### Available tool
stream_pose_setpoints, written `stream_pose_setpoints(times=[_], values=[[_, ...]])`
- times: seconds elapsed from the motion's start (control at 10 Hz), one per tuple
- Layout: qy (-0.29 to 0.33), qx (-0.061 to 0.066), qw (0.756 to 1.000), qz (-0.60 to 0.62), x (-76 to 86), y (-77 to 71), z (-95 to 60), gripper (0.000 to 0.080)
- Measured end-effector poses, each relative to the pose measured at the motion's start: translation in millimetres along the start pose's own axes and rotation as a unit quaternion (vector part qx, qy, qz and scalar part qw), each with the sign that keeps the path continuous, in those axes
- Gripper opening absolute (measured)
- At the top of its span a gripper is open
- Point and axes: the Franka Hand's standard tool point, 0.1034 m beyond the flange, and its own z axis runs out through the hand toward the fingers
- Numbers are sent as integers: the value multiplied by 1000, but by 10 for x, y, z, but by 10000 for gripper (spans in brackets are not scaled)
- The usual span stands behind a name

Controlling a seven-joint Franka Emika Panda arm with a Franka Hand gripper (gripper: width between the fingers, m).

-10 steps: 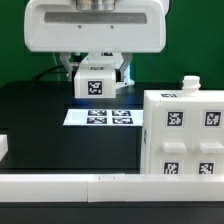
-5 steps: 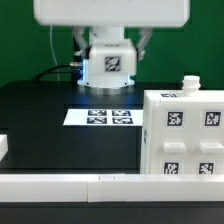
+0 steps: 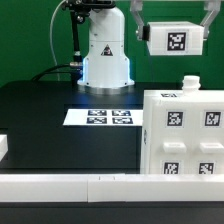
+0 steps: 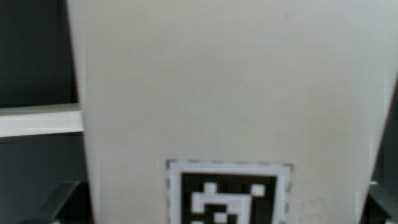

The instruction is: Assemble cabinet

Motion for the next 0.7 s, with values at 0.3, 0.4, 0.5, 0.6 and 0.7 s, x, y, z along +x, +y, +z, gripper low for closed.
stream_pose_setpoints(times=[0.3,0.4,0.5,0.6,0.7], values=[[3,-1,1000,6,1,-156,100,558],[4,-2,1000,8,2,-235,174,558],[5,-2,1000,8,7,-285,243,558],[3,-3,1000,6,0,-301,280,558],[1,-4,1000,6,-5,-303,300,558]])
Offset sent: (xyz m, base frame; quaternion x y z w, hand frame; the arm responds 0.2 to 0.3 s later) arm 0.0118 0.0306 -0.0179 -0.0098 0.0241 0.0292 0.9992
